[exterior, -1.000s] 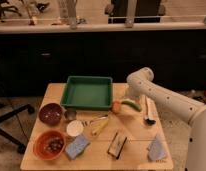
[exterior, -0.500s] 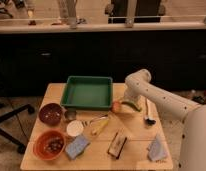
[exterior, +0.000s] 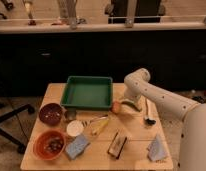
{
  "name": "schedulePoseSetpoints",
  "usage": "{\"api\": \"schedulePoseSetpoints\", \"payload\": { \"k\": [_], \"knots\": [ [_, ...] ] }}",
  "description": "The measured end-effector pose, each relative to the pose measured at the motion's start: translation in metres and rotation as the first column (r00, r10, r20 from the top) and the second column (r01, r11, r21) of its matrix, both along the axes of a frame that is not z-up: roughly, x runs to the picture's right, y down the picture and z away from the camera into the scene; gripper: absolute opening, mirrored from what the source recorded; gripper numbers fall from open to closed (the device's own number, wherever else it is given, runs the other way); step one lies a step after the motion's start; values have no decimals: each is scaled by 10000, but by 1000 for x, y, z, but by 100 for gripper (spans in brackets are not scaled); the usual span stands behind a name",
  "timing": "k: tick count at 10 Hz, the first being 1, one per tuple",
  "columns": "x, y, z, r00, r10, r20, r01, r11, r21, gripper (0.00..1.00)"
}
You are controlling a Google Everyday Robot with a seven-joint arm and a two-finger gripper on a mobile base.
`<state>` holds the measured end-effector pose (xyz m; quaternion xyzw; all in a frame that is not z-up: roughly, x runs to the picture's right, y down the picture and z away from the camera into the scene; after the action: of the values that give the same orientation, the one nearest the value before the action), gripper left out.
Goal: Place pepper in purple bowl
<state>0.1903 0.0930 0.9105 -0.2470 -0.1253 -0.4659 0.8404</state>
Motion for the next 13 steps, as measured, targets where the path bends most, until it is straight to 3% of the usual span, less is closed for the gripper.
{"api": "schedulePoseSetpoints", "payload": {
  "k": [3,5,9,11,13],
  "knots": [
    [2,-2,0,9976,515,-472,-520,9986,-78,80],
    [5,-2,-3,9894,1266,-711,-1276,9918,-101,80],
    [-12,-7,-11,9816,1857,-447,-1863,9825,-86,80],
    [-17,-9,-13,9708,2327,-591,-2336,9723,-93,80],
    [-16,-14,-15,9497,3013,-853,-3024,9532,5,80]
  ]
}}
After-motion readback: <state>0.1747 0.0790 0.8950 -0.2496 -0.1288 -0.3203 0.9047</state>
